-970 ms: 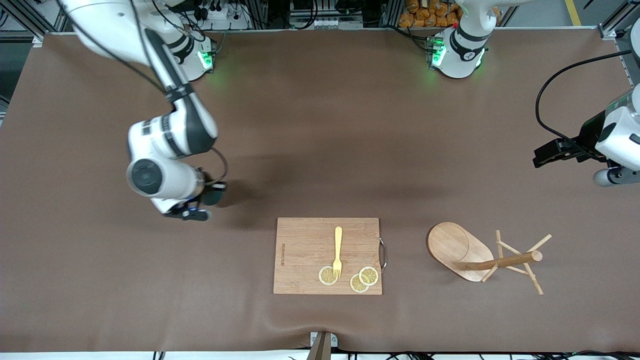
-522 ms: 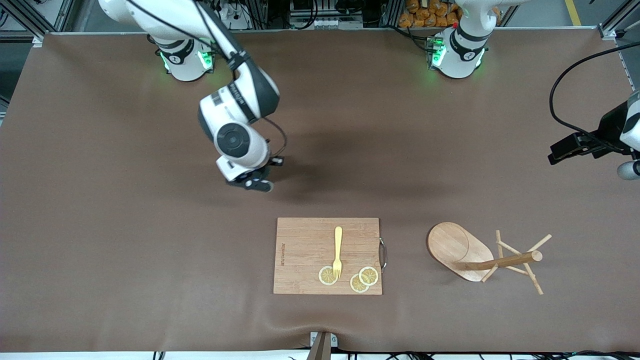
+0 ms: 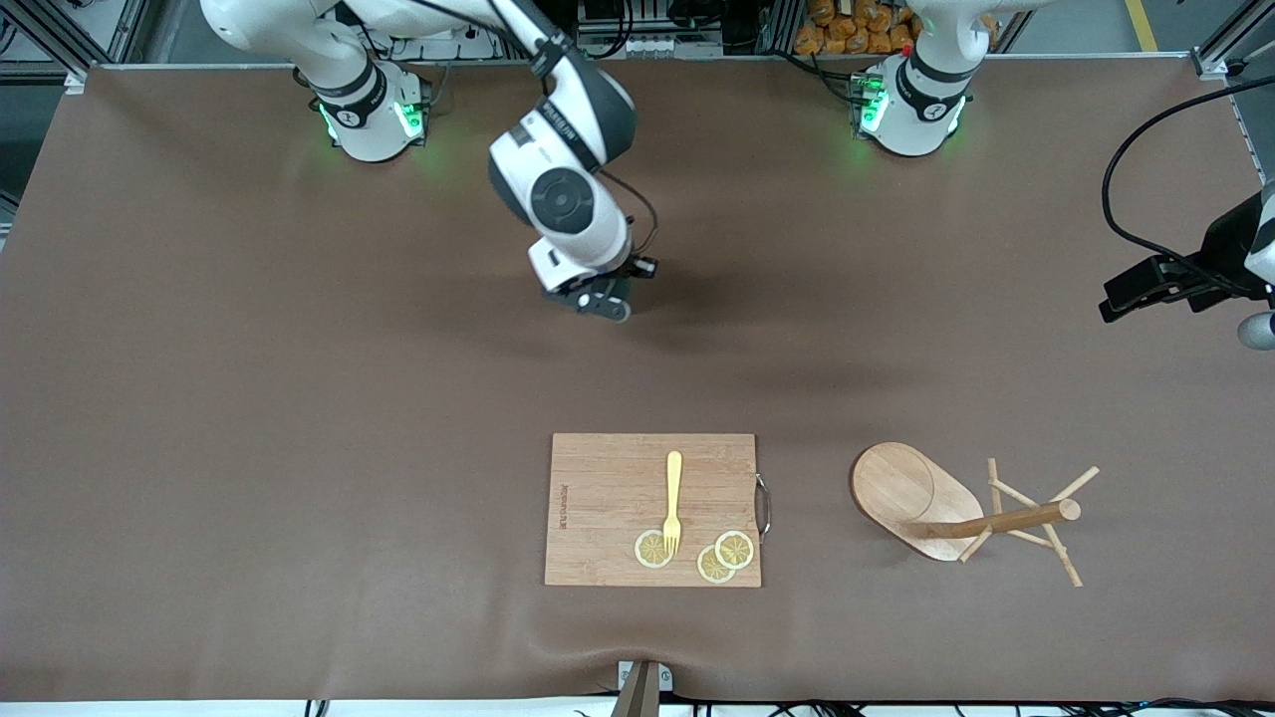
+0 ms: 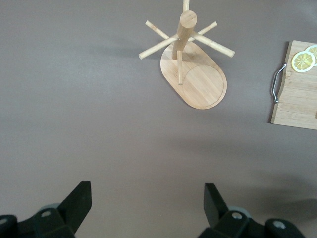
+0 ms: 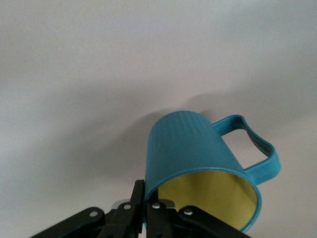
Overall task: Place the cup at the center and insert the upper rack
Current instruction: 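Carry the teal mug with the right gripper toward the table middle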
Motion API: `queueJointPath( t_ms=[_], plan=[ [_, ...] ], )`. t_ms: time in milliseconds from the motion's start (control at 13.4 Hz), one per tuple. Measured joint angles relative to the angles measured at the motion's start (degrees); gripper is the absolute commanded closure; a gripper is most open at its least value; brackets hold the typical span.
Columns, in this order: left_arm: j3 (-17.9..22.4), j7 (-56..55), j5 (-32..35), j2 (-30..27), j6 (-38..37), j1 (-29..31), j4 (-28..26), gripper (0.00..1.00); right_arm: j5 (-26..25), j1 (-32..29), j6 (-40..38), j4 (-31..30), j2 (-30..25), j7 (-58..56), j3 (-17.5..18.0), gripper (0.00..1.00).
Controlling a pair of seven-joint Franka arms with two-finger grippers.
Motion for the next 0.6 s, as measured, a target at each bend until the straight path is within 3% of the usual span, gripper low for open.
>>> queueJointPath(
  t_ms=[597],
  plan=[
    [0.01,-2.65,-1.11,0.0,-0.03,0.11,-0.07,0.0,3.03,7.38,1.91,1.19,2.81,9.81,-0.03,1.0]
  ],
)
